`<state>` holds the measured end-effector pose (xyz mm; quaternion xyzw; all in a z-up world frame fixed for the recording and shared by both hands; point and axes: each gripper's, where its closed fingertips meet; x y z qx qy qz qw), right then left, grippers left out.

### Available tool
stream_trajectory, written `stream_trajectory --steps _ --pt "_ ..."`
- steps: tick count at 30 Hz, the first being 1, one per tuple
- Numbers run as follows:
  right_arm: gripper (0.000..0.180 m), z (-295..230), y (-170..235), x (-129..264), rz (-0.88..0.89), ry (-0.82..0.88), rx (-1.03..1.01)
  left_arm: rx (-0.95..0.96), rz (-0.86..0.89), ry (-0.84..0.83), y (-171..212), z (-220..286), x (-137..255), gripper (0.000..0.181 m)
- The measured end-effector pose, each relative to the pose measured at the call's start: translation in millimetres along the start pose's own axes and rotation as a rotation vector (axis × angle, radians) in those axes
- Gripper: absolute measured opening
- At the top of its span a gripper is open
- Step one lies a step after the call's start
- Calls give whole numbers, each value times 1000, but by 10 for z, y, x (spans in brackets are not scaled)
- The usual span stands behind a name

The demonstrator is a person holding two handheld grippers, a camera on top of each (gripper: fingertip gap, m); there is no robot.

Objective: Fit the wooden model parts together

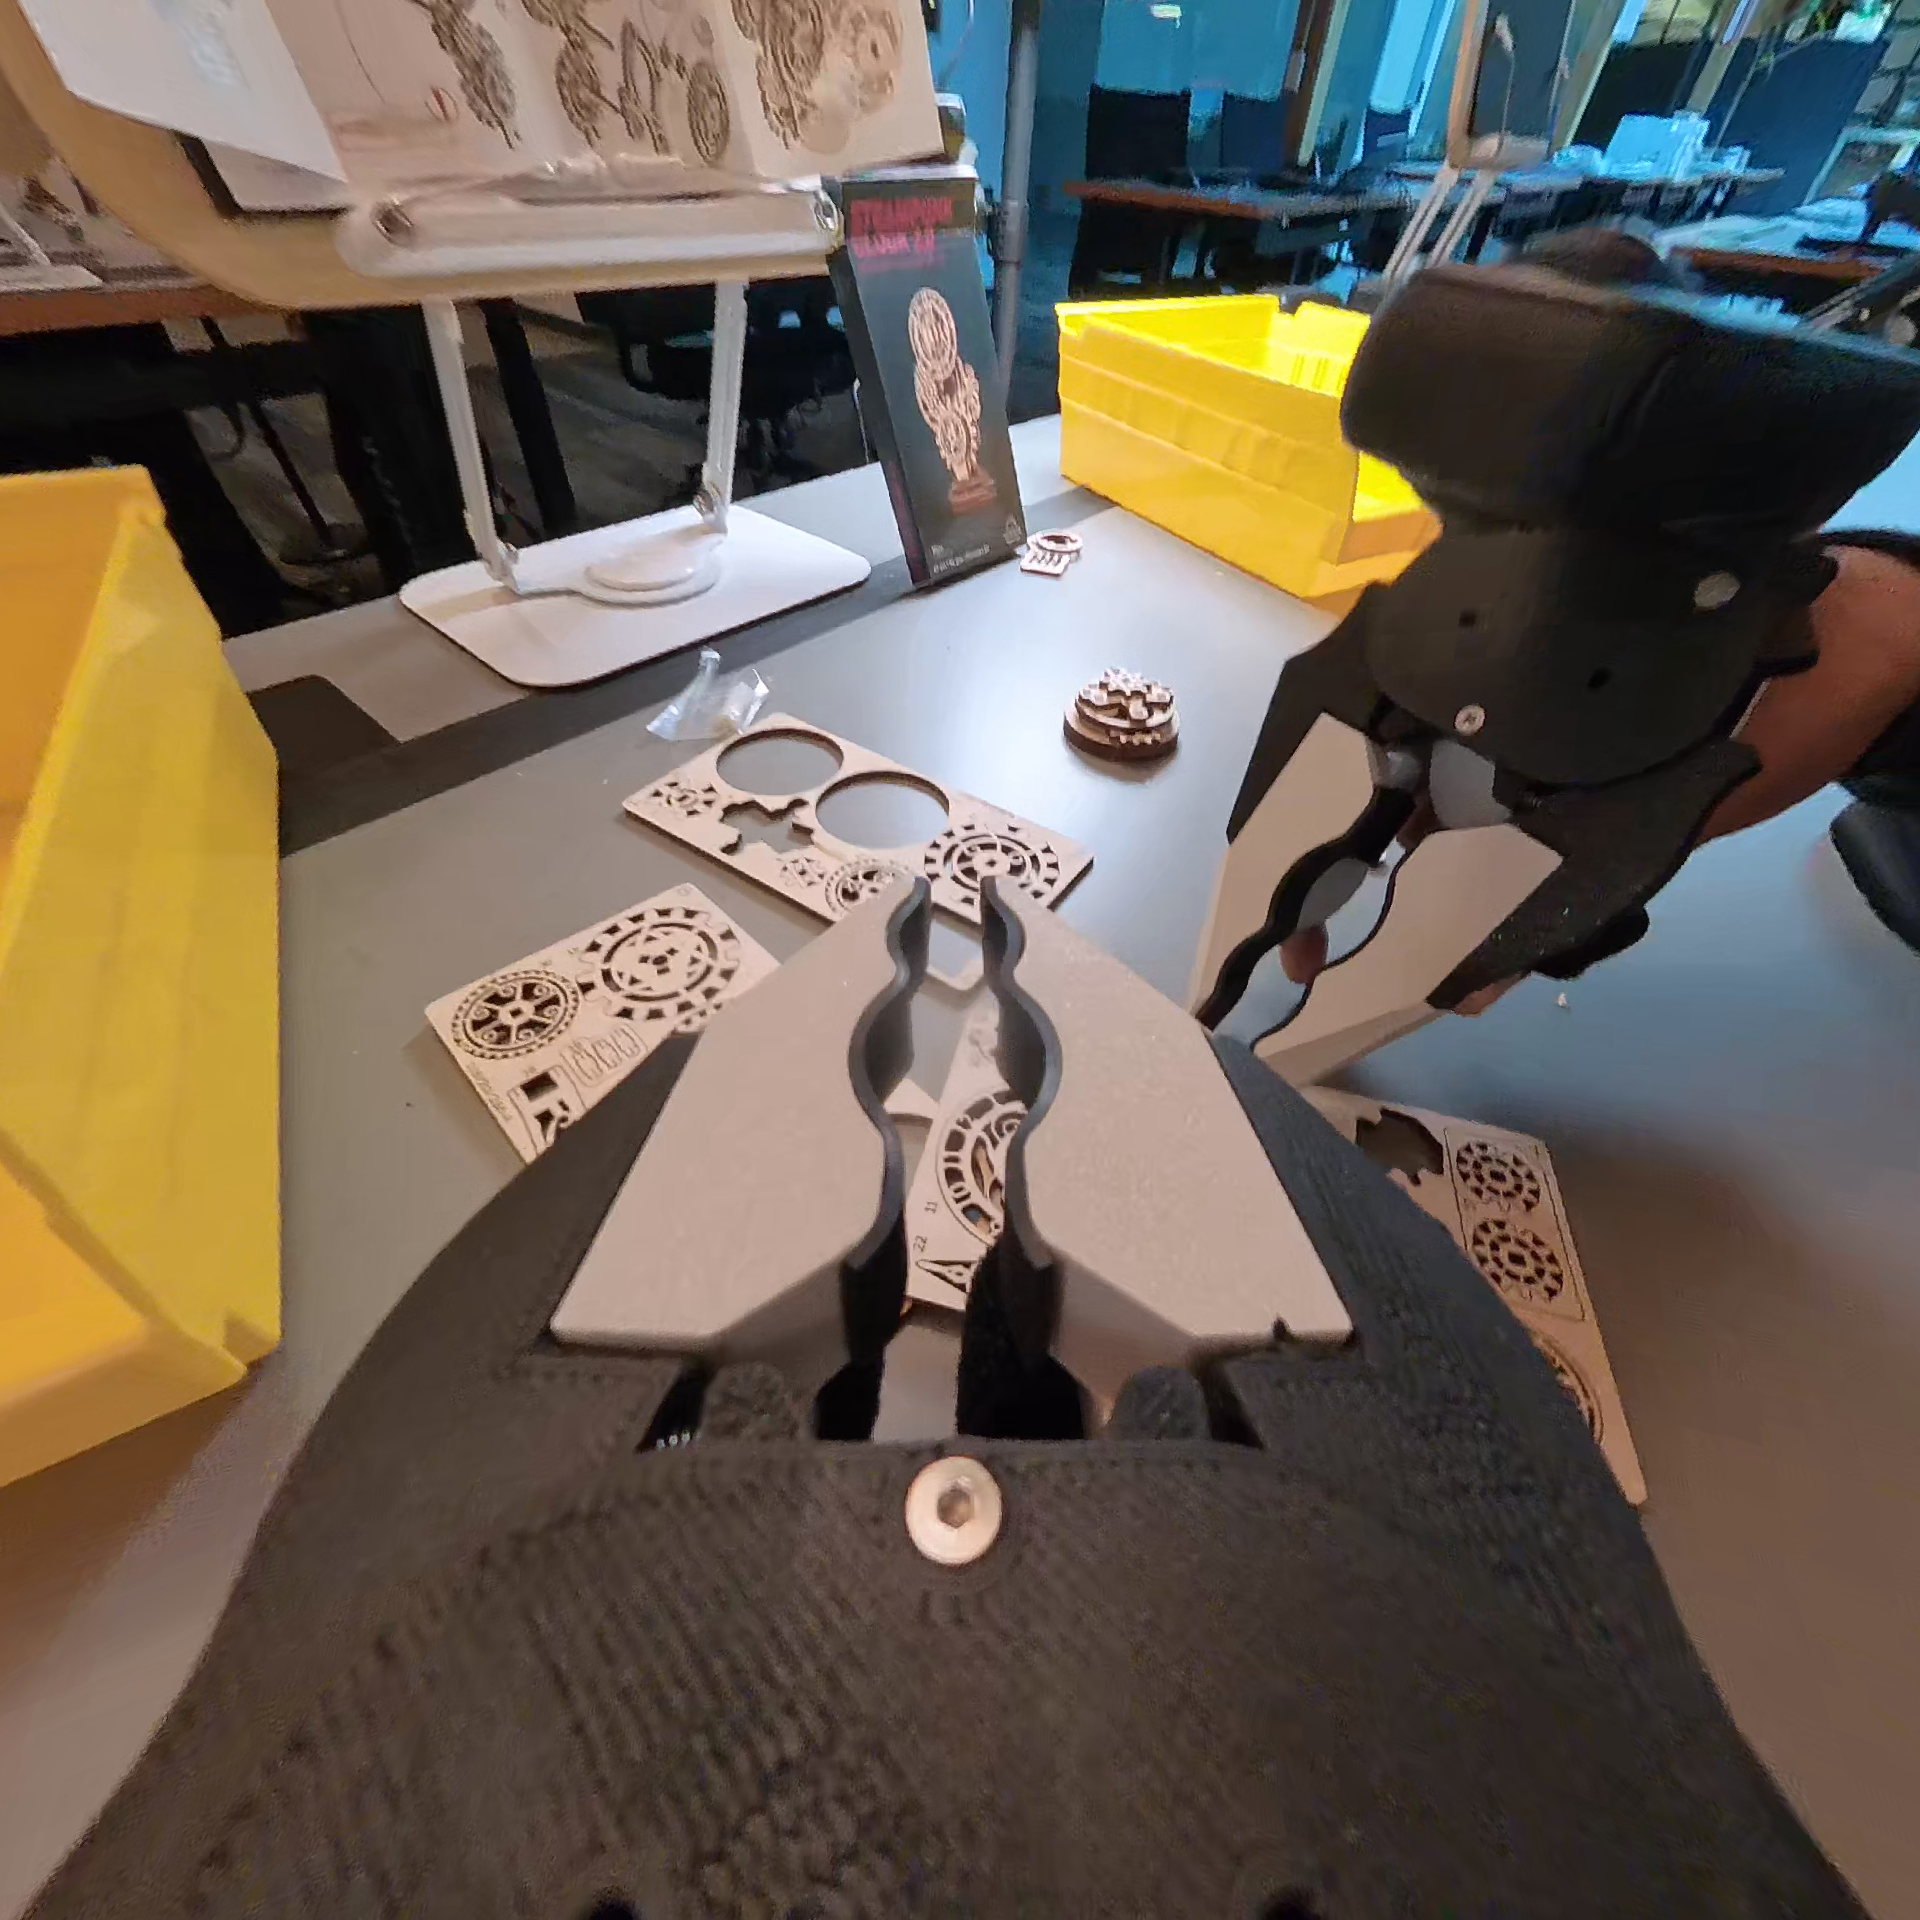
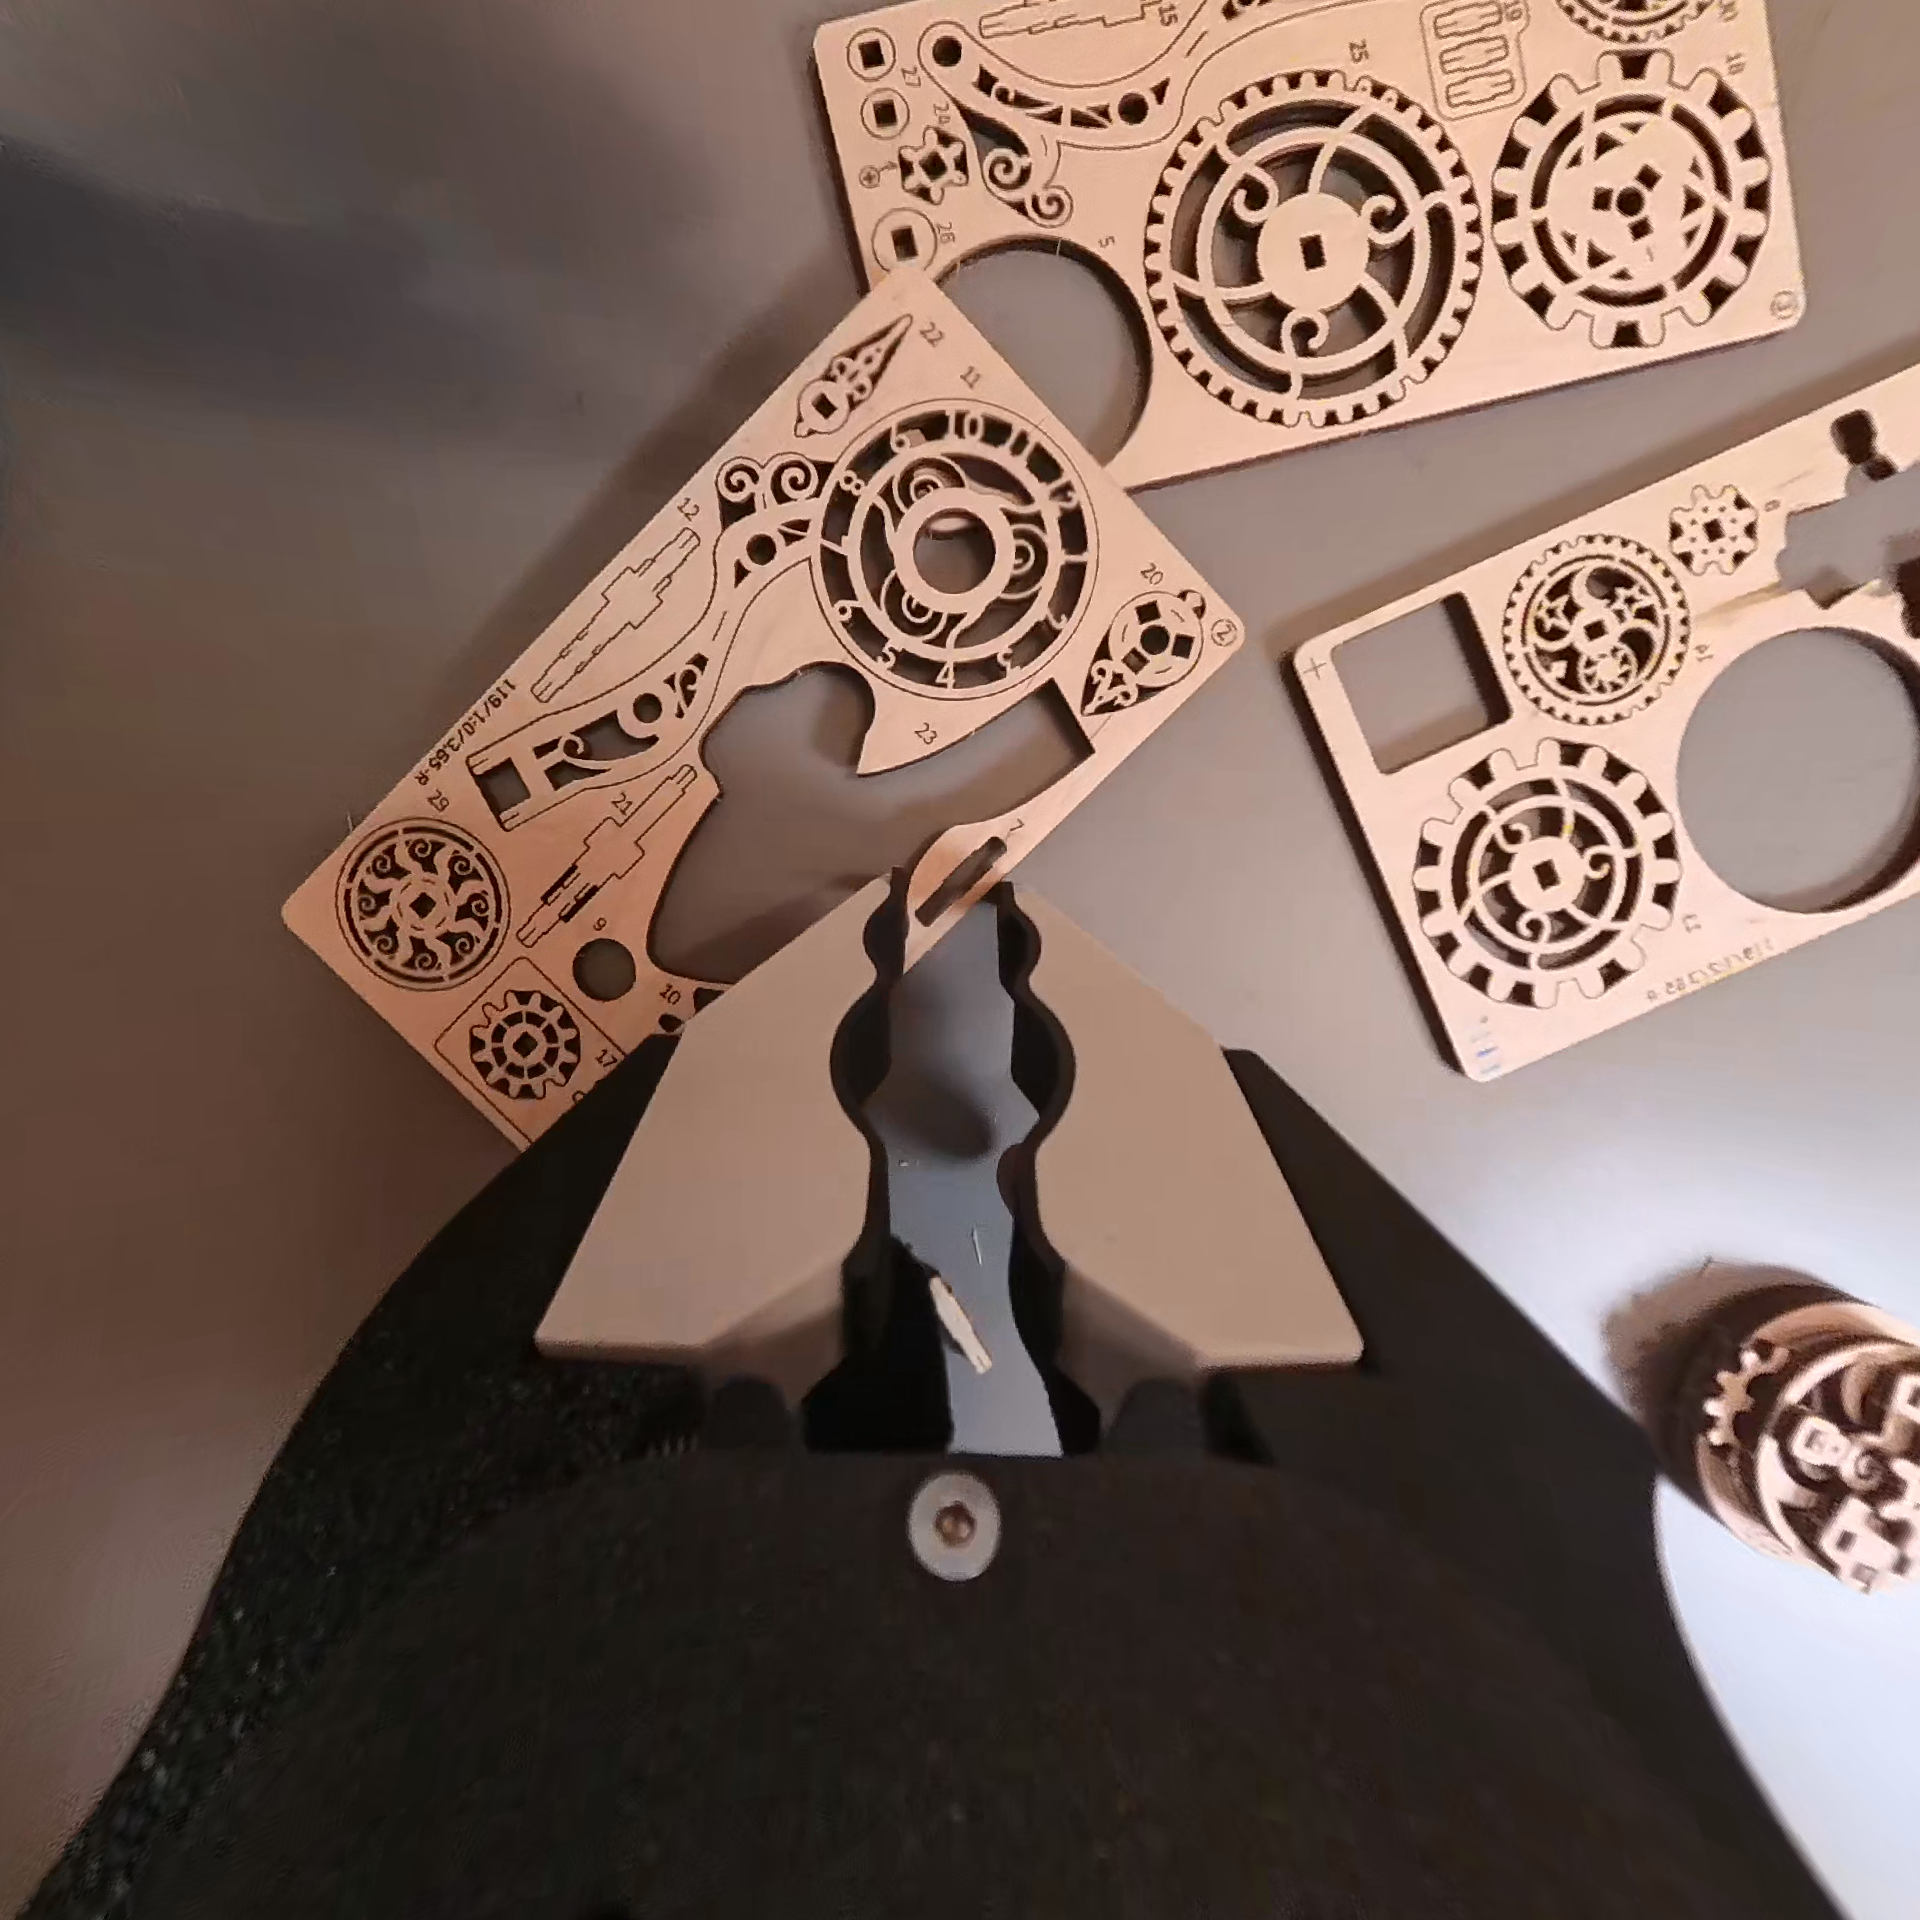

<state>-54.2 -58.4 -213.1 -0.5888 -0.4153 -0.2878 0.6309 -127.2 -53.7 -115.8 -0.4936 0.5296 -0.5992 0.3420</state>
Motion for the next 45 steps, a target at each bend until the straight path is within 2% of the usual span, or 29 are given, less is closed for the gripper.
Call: stream_trajectory --steps 5,7,11,16,21,25,28,30,33,38,41,45 --pt "12 46 -42 31 76 46 13 -24 -47 -9 145 11 -47 10" --pt "11 76 -46 151 134 56 0 -3 -42 1 156 19 -52 11" --pt "10 154 31 489 247 68 -39 31 -50 53 190 83 -94 25" --pt "10 116 116 861 388 67 27 158 -76 257 137 344 -190 45" --pt "11 79 176 1199 497 129 162 348 -72 494 -2 682 -193 48" --pt "11 82 189 1473 581 203 276 464 -45 651 -180 990 -183 39" --pt "11 96 174 1687 633 241 329 491 -7 757 -407 1227 -179 25" --pt "10 104 177 1810 652 249 349 478 15 768 -524 1320 -217 9" --pt "10 173 201 1931 664 280 349 514 75 789 -682 1394 -249 4" --pt "9 239 215 2000 702 302 272 572 139 737 -679 1314 -340 1" --pt "24 342 244 2062 731 331 181 623 176 705 -625 1191 -367 1" --pt "32 451 298 2131 843 241 -37 689 234 665 -570 1006 -383 1"
Point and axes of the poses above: each gripper's, where its closed fingertips meet, x back along the fingers, y out of its underside, z = x × y across the jaws, and after that the axes turned 5 degrees about -x, right-handed
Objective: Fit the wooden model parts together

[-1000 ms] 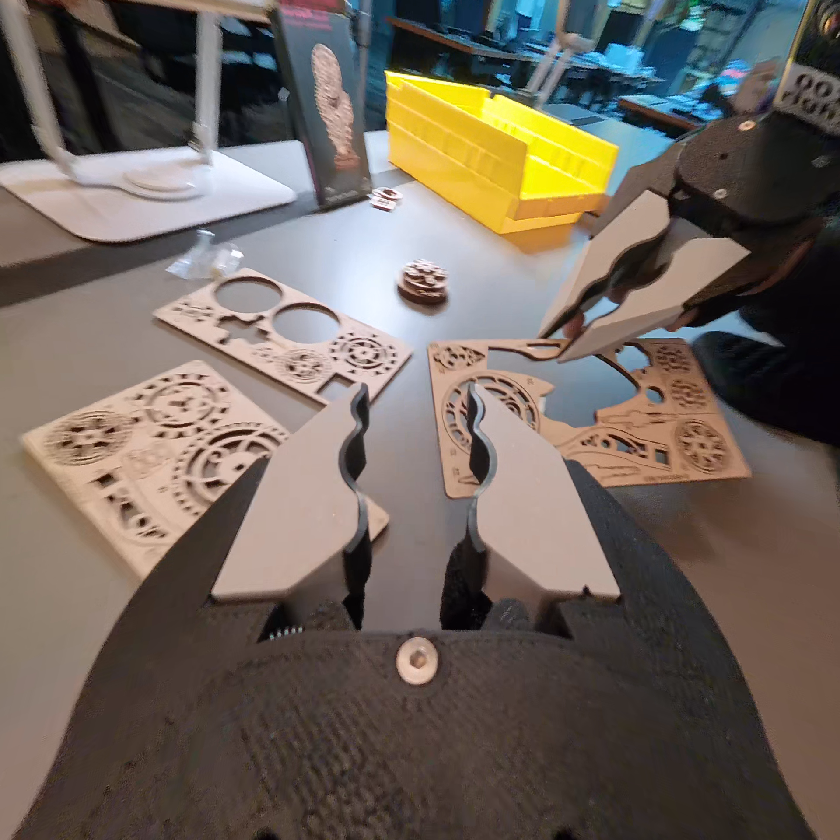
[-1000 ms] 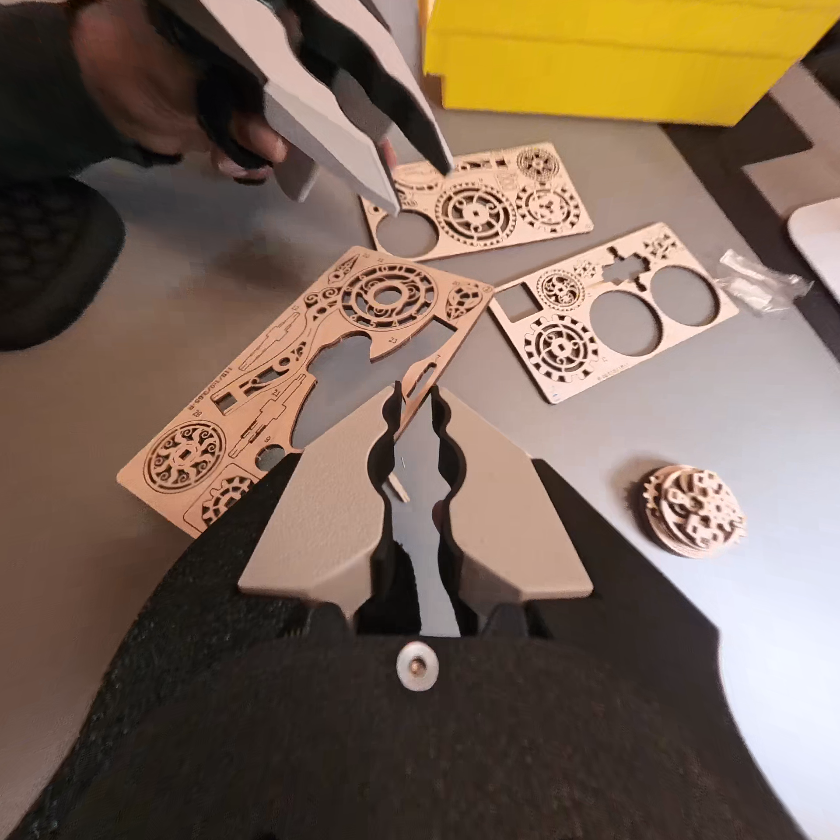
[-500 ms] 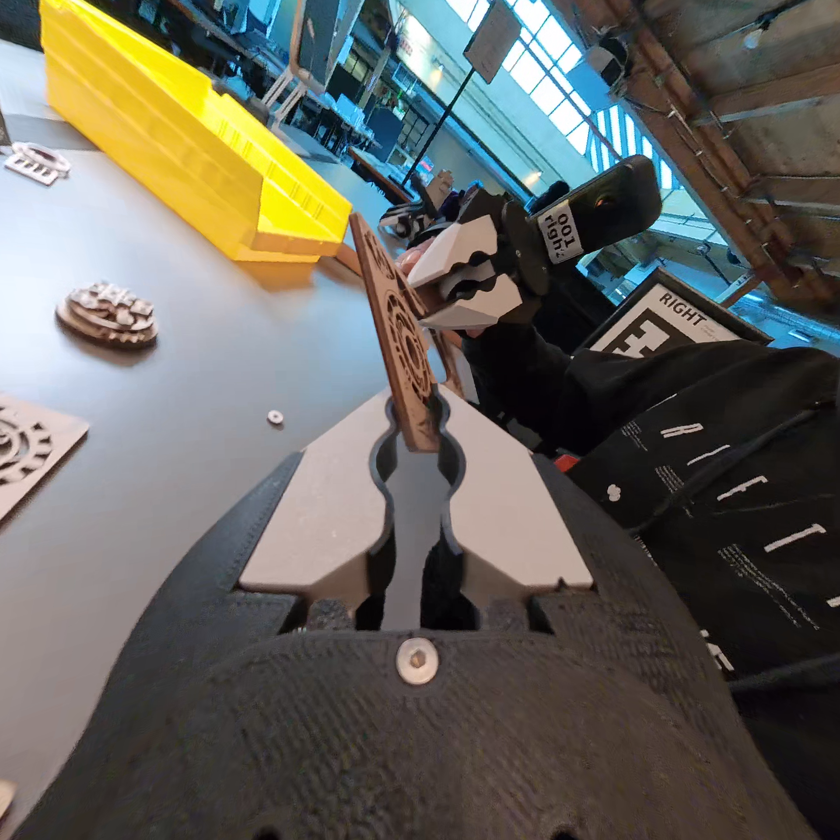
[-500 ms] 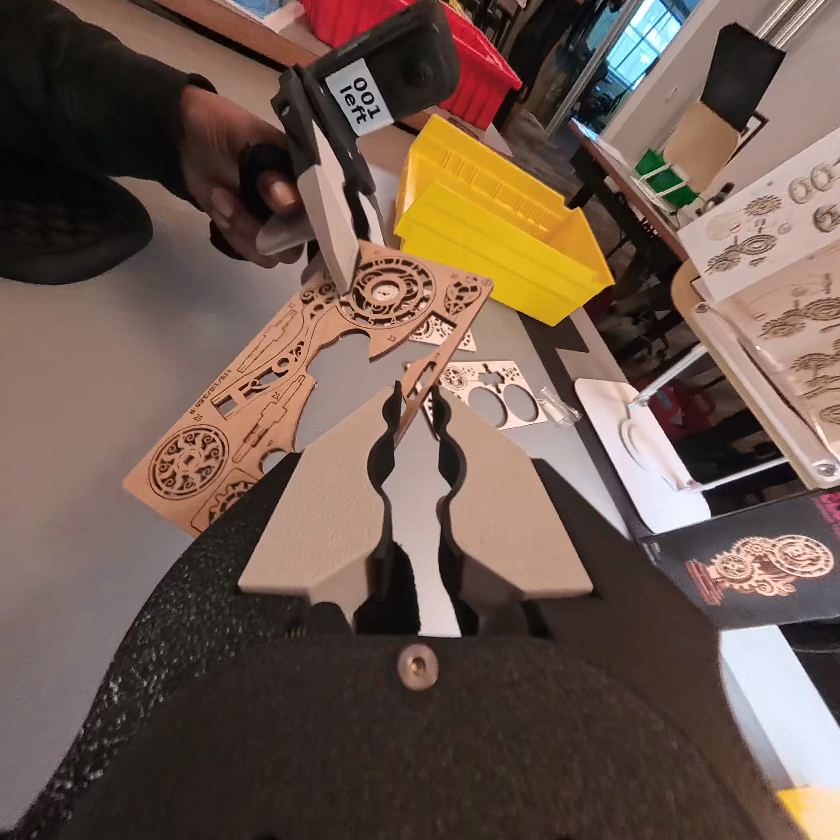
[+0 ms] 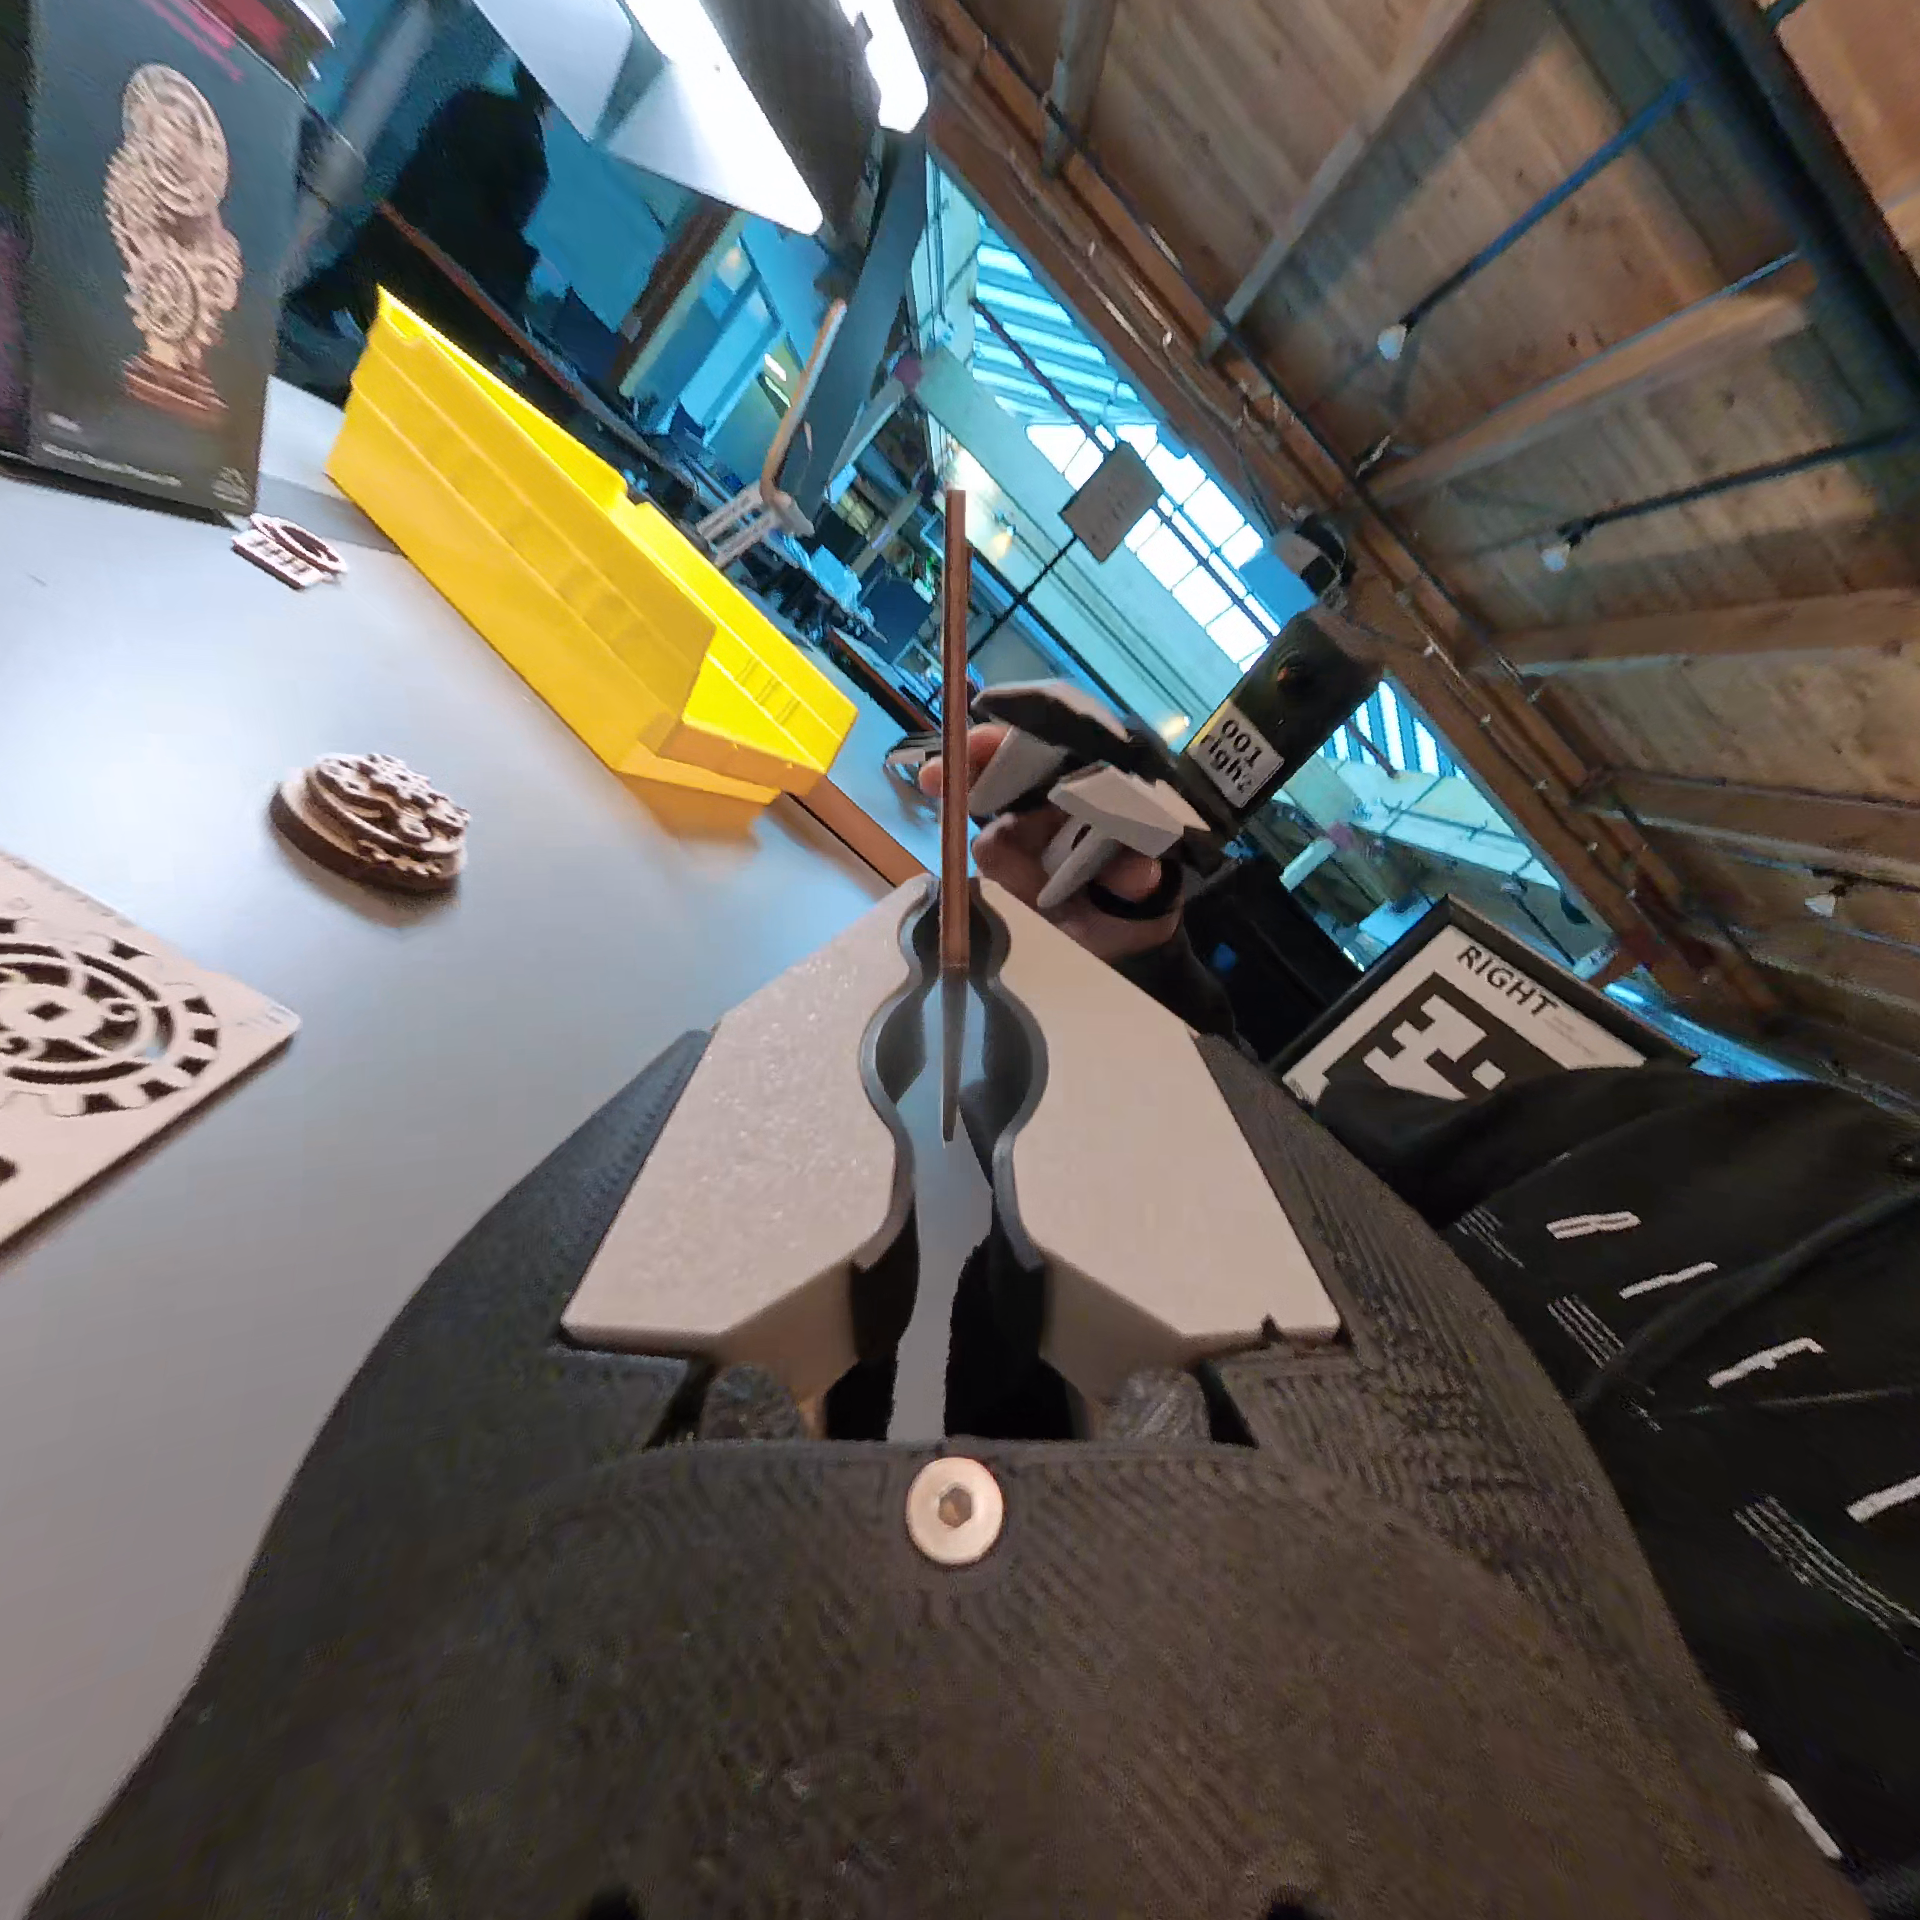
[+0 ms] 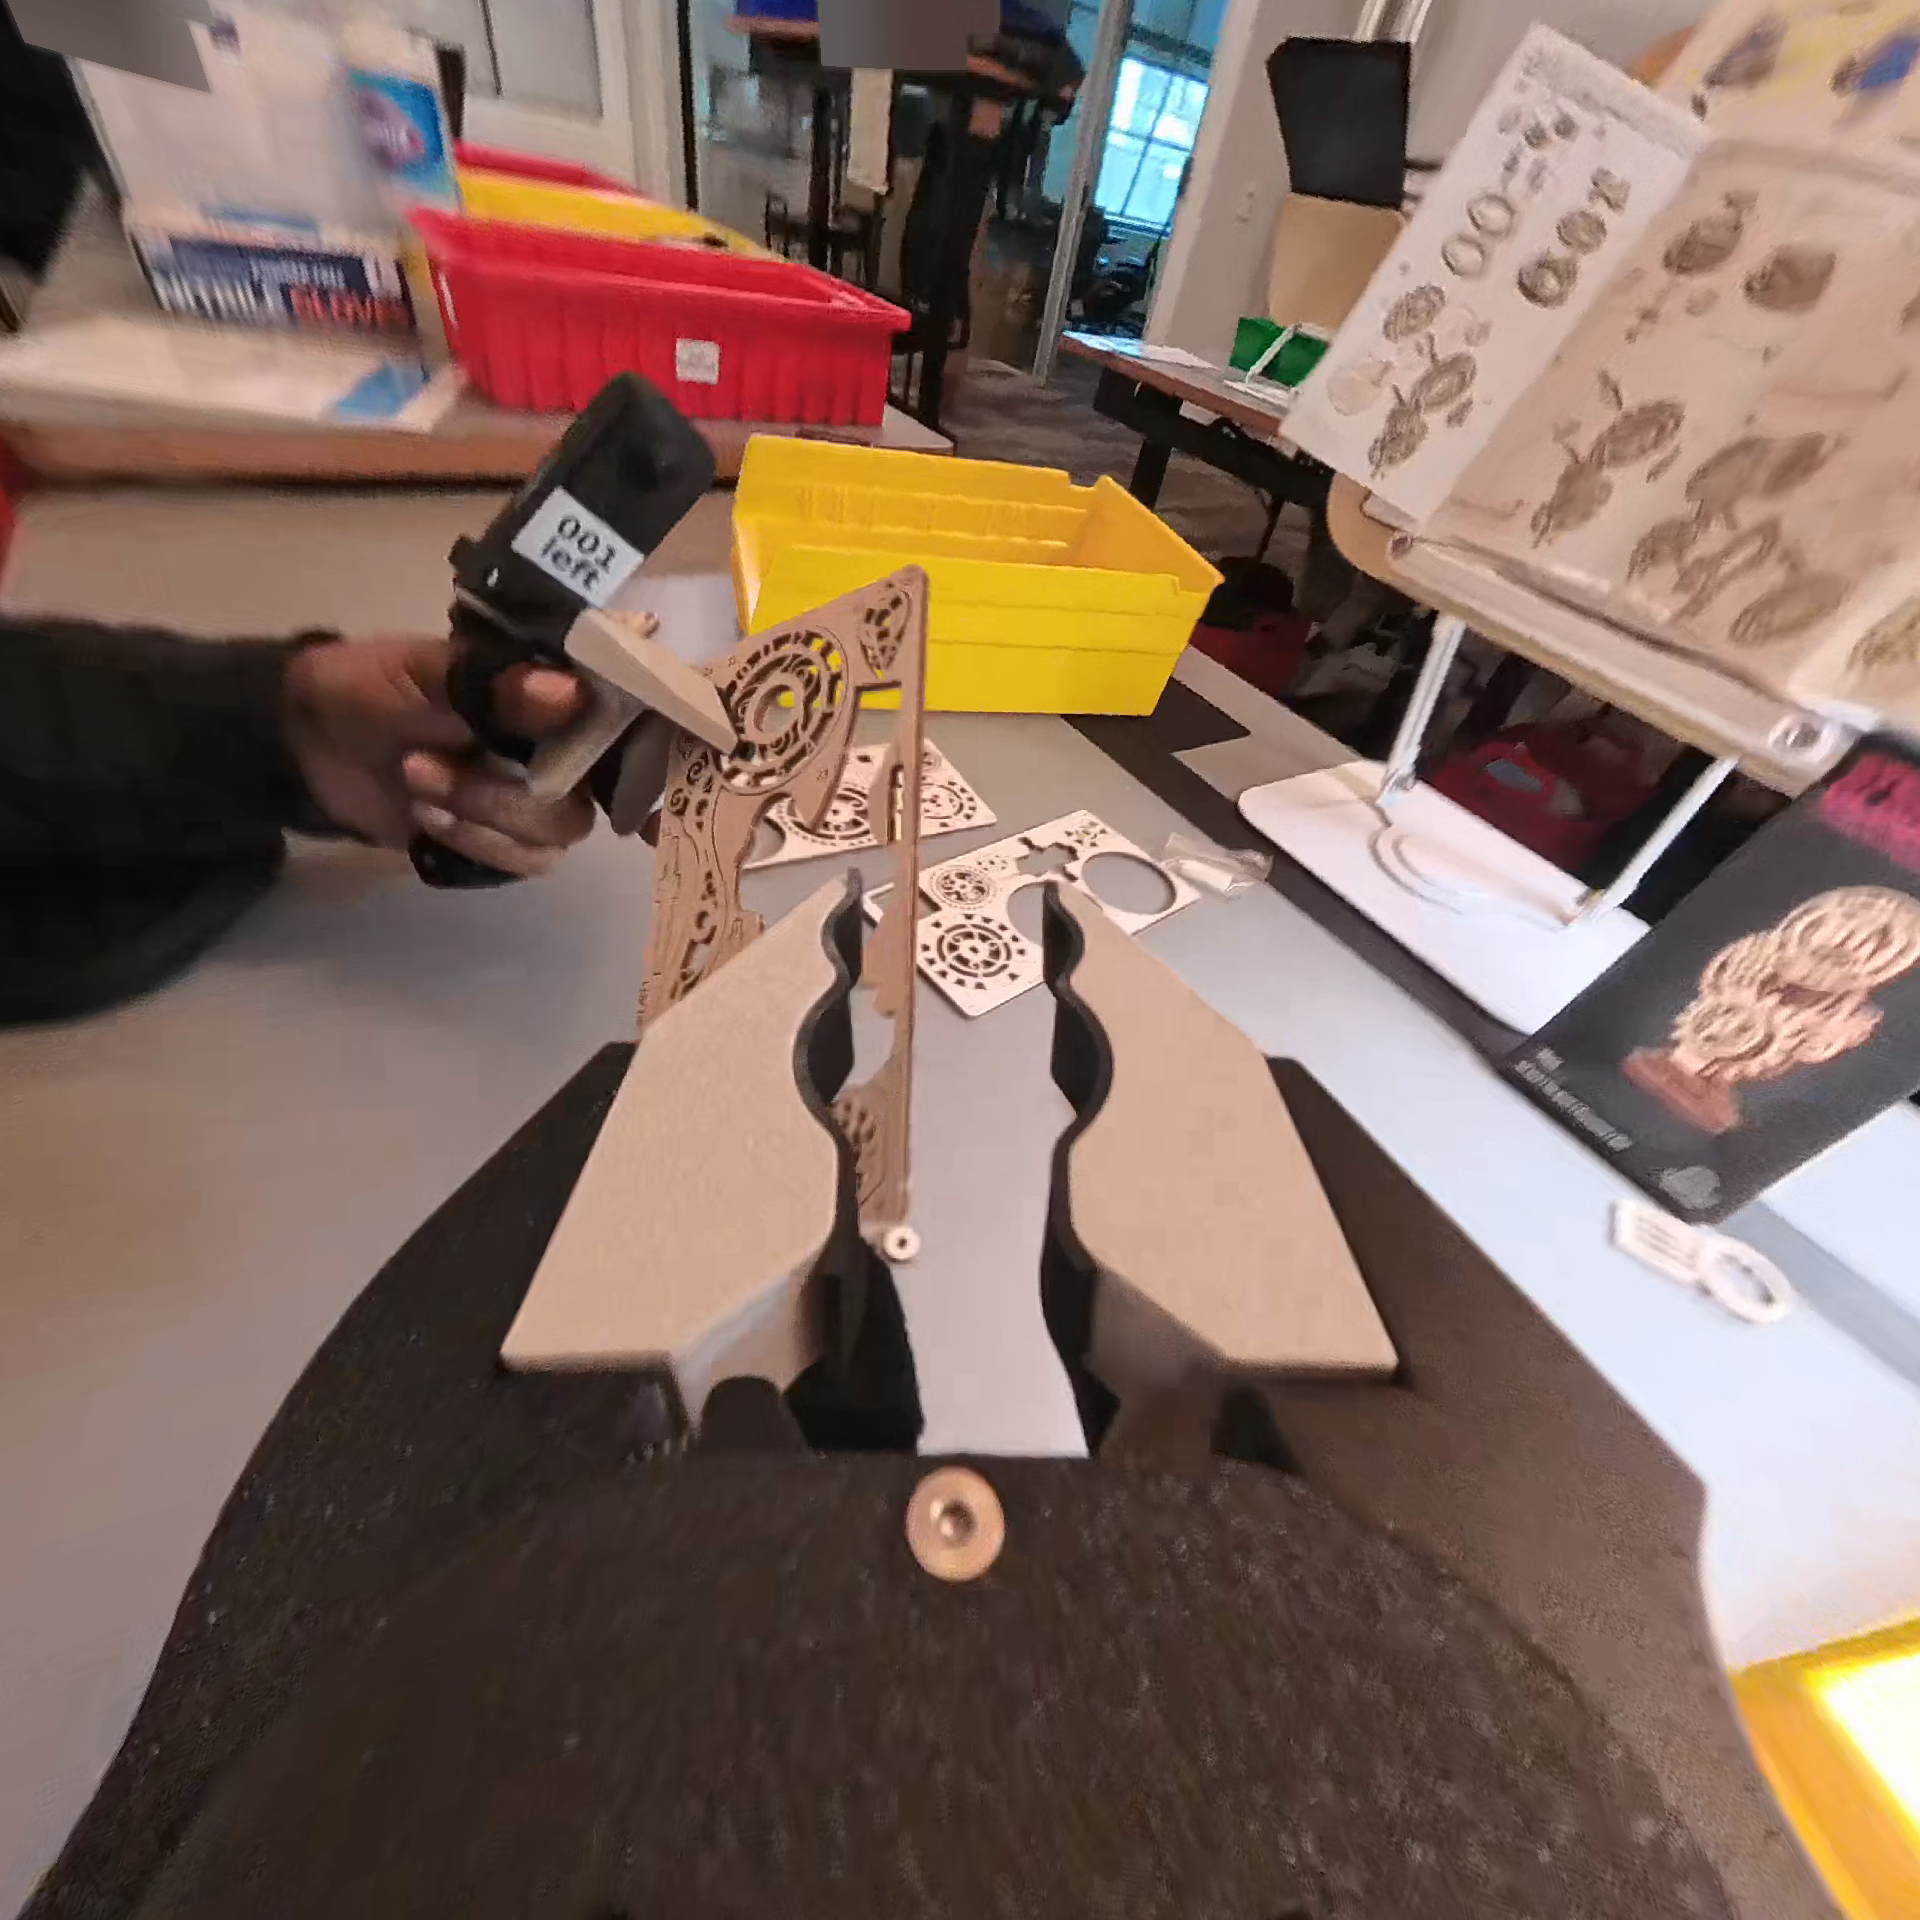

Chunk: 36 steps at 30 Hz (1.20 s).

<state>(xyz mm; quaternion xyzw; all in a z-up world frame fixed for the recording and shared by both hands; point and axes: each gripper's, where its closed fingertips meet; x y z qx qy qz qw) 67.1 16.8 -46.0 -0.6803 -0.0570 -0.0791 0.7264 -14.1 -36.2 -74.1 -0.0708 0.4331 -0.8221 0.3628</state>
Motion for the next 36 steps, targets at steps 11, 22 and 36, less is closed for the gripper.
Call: stream_trajectory --steps 11,22,36 --pt "26 -116 382 -481 123 -270 -547 77 207 -5 -178 -261 251 0" --pt "1 -160 374 -447 240 -417 -960 123 233 31 -213 -320 223 1" --pt "1 -68 261 -352 414 -447 -1185 67 215 111 -184 -92 206 24"
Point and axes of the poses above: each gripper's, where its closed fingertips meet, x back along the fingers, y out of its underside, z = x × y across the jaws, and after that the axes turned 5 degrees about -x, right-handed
